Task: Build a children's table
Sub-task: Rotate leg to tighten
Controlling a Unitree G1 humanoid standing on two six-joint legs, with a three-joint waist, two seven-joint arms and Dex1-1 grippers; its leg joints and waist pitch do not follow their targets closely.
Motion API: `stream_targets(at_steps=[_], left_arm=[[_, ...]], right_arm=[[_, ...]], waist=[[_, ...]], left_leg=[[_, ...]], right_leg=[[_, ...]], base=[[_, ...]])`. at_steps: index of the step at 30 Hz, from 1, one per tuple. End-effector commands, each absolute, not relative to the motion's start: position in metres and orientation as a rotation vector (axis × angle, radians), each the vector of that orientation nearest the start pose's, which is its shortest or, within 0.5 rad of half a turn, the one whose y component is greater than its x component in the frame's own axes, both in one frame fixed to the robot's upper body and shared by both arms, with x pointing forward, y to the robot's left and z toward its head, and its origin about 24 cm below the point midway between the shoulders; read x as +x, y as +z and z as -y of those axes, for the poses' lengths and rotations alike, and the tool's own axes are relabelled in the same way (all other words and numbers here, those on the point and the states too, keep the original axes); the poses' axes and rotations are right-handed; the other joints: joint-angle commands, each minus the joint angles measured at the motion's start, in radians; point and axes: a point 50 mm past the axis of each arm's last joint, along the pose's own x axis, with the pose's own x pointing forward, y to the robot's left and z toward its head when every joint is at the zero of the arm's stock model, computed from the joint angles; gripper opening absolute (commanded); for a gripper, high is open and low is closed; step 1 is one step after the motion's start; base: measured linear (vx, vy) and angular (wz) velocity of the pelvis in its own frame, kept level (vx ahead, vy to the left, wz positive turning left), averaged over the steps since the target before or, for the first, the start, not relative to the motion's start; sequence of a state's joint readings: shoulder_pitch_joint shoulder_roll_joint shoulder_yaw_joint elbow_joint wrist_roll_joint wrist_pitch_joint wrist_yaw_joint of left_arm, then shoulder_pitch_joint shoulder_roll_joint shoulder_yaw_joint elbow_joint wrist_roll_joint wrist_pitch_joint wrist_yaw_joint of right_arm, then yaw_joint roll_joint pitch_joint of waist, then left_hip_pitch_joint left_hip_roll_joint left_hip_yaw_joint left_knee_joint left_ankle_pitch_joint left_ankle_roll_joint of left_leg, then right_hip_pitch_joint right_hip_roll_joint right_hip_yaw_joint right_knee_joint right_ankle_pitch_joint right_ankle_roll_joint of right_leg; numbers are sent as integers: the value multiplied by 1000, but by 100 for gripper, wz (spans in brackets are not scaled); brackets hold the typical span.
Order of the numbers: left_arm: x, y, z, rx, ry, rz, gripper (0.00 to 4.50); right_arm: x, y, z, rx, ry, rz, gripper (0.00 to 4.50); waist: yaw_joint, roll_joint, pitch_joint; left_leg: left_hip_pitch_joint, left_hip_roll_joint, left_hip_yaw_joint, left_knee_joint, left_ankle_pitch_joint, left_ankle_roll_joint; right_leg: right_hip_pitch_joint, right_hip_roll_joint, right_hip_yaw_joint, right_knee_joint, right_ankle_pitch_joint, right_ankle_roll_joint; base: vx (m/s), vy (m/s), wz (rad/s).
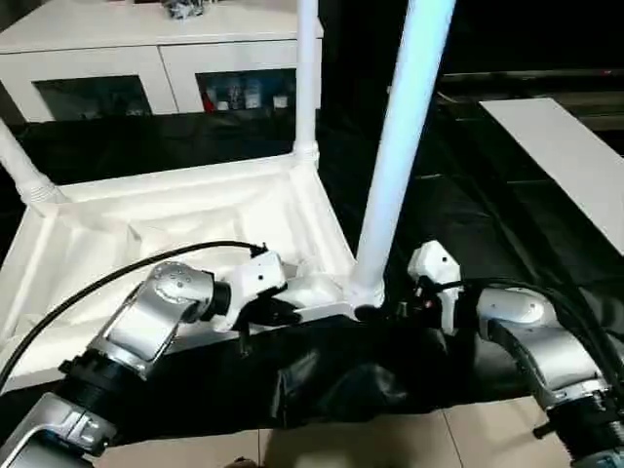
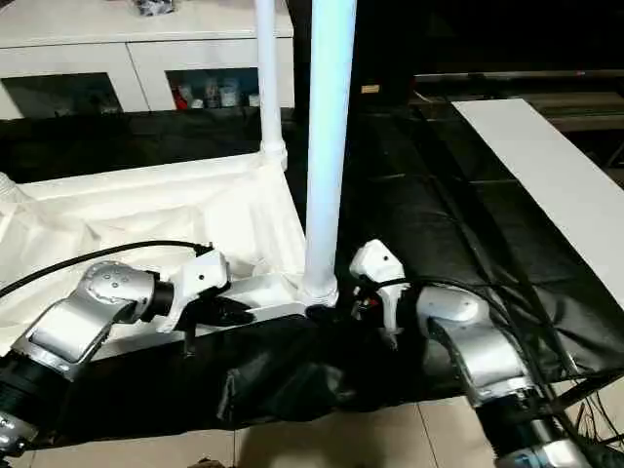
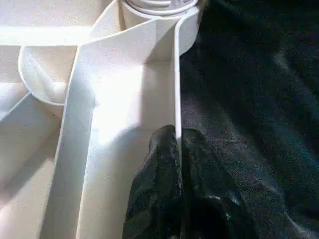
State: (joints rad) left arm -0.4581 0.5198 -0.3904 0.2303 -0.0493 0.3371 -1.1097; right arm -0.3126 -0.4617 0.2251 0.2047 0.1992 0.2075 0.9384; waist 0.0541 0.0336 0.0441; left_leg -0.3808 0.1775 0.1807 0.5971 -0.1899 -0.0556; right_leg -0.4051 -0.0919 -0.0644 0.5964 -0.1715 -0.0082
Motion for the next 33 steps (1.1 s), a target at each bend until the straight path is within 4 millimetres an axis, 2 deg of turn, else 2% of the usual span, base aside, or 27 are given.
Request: stream_targets(at_steps=[1, 8, 16, 22, 24, 26, 27, 28, 30, 31, 33], left_arm=[[286, 59, -138, 469, -1320, -519, 0], [285, 59, -138, 471, -1317, -522, 0], [285, 58, -138, 477, -1312, -524, 0], [286, 56, -140, 482, -1294, -533, 0], [288, 56, -139, 478, -1271, -529, 0], [297, 57, -131, 434, -1184, -495, 0], [300, 57, -128, 422, -1158, -483, 0], [305, 57, -123, 403, -1113, -469, 0], [314, 57, -111, 373, -1020, -452, 0], [318, 57, -104, 365, -984, -447, 0], [323, 56, -93, 339, -930, -439, 0]], right_arm=[[286, 56, 150, -239, 1097, -289, 385], [291, 53, 145, -217, 1078, -275, 325], [296, 50, 138, -204, 1083, -268, 278], [296, 45, 141, -221, 1059, -284, 271], [300, 42, 143, -232, 1003, -289, 271], [313, 36, 143, -227, 811, -296, 271], [315, 35, 142, -216, 767, -299, 271], [321, 33, 139, -172, 667, -299, 270], [329, 28, 132, -93, 496, -318, 270], [331, 26, 128, -77, 437, -327, 270], [334, 23, 119, -62, 372, -336, 270]], waist=[[-2, -7, -59], [-1, -2, -64], [-1, -5, -61], [-2, -4, -63], [-3, -5, -62], [-9, -5, -59], [-16, -5, -56], [-16, -3, -58], [-24, -4, -57], [-25, -8, -58], [-25, -8, -59]], left_leg=[[16, 48, -15, -79, -240, 38], [15, 47, -14, -73, -180, 59], [15, 47, -15, -75, -210, 49], [15, 46, -14, -73, -191, 53], [14, 46, -13, -73, -195, 51], [14, 44, -14, -75, -217, 36], [17, 40, -15, -77, -252, 12], [20, 41, -17, -76, -266, 6], [17, 41, -17, -78, -270, -4], [17, 40, -20, -79, -276, -10], [19, 40, -19, -79, -280, -11]], right_leg=[[46, -52, 43, -67, -242, -213], [49, -49, 40, -57, -152, -240], [50, -51, 40, -61, -214, -227], [50, -49, 40, -58, -186, -229], [48, -50, 40, -59, -192, -232], [47, -50, 40, -63, -238, -225], [43, -49, 39, -71, -307, -209], [44, -51, 38, -70, -327, -202], [42, -50, 41, -74, -336, -194], [43, -50, 38, -75, -349, -185], [41, -50, 38, -78, -350, -174]], base=[[0, 0, 0], [0, 0, 0], [0, 0, 0], [0, 0, 0], [0, 0, 0], [0, 0, 0], [0, 0, 0], [0, 0, 0], [0, 0, 0], [0, 0, 0], [0, 0, 0]])
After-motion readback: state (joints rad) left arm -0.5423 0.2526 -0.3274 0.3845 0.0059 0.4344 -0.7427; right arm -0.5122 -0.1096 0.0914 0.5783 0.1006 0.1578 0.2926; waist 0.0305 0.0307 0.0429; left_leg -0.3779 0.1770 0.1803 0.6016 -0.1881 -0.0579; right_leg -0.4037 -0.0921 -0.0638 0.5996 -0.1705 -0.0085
